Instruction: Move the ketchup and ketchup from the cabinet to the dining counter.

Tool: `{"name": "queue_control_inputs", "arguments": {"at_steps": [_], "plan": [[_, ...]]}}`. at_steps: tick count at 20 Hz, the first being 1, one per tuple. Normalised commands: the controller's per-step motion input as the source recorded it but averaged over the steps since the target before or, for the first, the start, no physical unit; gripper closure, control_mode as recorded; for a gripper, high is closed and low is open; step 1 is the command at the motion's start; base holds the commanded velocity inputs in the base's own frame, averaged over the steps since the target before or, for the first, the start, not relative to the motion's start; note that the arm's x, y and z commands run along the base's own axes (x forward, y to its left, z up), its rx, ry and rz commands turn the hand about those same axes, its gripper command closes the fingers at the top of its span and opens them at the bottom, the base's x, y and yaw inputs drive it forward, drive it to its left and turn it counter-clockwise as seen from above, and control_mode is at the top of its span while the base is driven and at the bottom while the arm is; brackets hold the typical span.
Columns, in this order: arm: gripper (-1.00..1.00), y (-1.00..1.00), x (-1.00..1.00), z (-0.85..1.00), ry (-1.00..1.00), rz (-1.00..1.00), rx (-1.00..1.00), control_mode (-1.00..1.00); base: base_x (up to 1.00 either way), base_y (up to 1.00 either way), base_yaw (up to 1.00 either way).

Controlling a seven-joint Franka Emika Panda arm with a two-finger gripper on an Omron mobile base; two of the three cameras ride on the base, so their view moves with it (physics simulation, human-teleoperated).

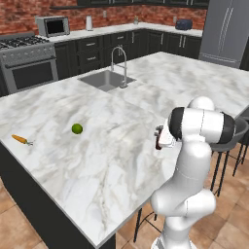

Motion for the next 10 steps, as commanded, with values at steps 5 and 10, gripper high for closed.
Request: {"name": "queue_control_inputs", "arguments": {"at_steps": [5,10], "plan": [[1.0,-0.03,-0.05,-0.29,-0.04,-0.15,0.0,-1.0,0.0,0.0,0.0],[-1.0,0.0,-0.17,-0.3,-0.03,-0.09,0.0,-1.0,0.0,0.0,0.0]]}}
